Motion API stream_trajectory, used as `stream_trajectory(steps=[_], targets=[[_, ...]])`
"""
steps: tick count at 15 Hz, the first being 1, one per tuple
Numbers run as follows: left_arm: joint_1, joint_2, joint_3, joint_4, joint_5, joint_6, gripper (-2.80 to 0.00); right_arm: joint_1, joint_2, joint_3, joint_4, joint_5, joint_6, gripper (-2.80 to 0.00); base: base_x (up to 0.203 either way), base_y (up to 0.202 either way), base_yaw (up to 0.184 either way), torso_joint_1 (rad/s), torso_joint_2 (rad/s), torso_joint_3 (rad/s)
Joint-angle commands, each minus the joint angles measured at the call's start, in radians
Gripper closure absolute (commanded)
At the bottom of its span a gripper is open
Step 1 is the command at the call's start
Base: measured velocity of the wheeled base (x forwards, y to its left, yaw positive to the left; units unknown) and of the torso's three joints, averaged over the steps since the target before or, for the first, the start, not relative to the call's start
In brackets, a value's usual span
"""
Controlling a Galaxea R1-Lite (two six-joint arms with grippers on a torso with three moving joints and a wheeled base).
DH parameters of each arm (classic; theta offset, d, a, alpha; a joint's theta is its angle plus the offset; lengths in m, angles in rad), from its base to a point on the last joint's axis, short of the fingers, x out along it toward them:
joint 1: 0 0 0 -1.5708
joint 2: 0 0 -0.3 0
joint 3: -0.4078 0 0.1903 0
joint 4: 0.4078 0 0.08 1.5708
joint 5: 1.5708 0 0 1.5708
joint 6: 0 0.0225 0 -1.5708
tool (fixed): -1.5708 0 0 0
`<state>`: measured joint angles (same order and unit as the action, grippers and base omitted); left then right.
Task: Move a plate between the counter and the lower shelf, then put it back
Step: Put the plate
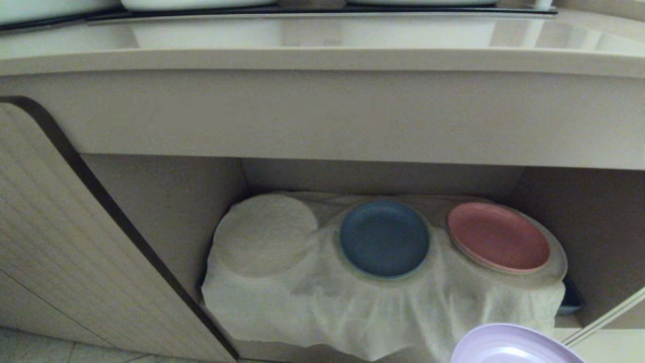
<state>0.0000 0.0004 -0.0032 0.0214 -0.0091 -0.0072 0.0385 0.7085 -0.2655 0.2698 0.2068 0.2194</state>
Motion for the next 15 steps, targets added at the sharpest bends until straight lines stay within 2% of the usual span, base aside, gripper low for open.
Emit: stream_trajectory(steps=[1, 4, 8, 15], targets=[[0.0, 0.0, 0.0, 0.0, 0.0, 0.0, 0.0, 0.0, 0.003, -0.001, 0.002, 0.002, 0.002, 0.0, 0.0, 0.0, 0.0, 0.0, 0.0, 0.0], [0.0, 0.0, 0.0, 0.0, 0.0, 0.0, 0.0, 0.0, 0.003, -0.001, 0.003, 0.002, 0.002, 0.0, 0.0, 0.0, 0.0, 0.009, -0.03, -0.012], [0.0, 0.0, 0.0, 0.0, 0.0, 0.0, 0.0, 0.0, 0.003, -0.001, 0.003, 0.002, 0.002, 0.0, 0.0, 0.0, 0.0, 0.058, -0.23, -0.251], [0.0, 0.0, 0.0, 0.0, 0.0, 0.0, 0.0, 0.0, 0.002, -0.001, 0.005, 0.002, 0.002, 0.0, 0.0, 0.0, 0.0, 0.183, -0.52, -0.293]])
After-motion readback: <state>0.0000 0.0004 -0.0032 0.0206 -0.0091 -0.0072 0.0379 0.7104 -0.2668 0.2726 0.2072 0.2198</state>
